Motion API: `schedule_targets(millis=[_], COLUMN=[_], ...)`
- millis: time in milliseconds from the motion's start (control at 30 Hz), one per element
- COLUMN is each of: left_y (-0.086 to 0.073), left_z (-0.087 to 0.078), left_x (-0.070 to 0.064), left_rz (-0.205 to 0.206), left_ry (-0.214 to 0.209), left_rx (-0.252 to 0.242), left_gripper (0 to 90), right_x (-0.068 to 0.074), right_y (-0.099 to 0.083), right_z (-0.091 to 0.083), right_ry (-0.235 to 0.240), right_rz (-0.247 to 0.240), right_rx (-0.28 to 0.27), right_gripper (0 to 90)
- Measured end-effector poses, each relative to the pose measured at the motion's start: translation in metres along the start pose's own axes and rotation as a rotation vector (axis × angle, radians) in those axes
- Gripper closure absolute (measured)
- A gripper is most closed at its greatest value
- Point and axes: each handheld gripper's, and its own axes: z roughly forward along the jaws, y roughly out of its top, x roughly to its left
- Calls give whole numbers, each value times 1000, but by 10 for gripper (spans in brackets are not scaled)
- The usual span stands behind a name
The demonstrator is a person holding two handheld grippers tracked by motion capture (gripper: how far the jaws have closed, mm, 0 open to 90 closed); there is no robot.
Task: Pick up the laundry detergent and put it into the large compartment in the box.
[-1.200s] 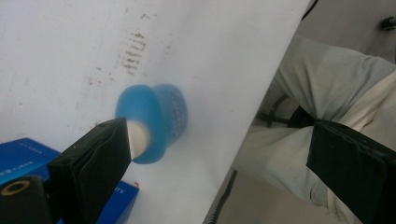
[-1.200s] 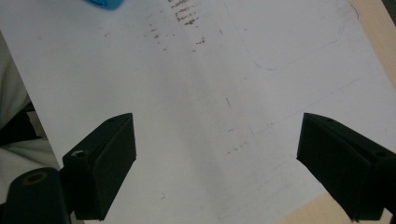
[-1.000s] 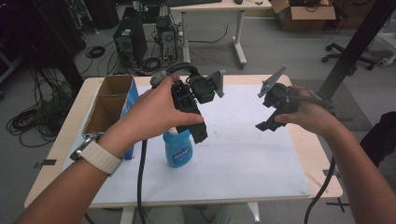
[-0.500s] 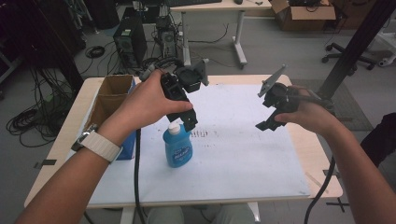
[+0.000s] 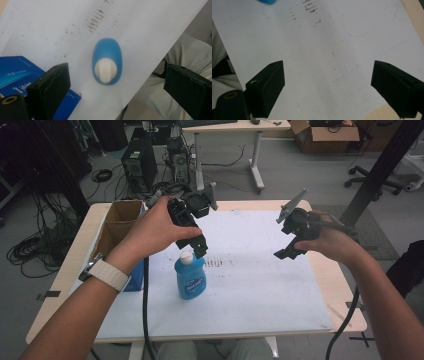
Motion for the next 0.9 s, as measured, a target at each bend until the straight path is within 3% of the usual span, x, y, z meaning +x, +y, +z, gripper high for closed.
schedule_targets(millis=[600, 900], left_y=[0, -2], left_z=[32, 43], left_x=[10, 10], left_rz=[-24, -13], left_ry=[-31, -37], left_rx=[32, 44], left_gripper=[69, 69], right_x=[-3, -2], right_y=[-4, -3], right_z=[6, 8], right_ry=[6, 9], right_rz=[6, 3], right_rx=[6, 9], right_gripper=[118, 118])
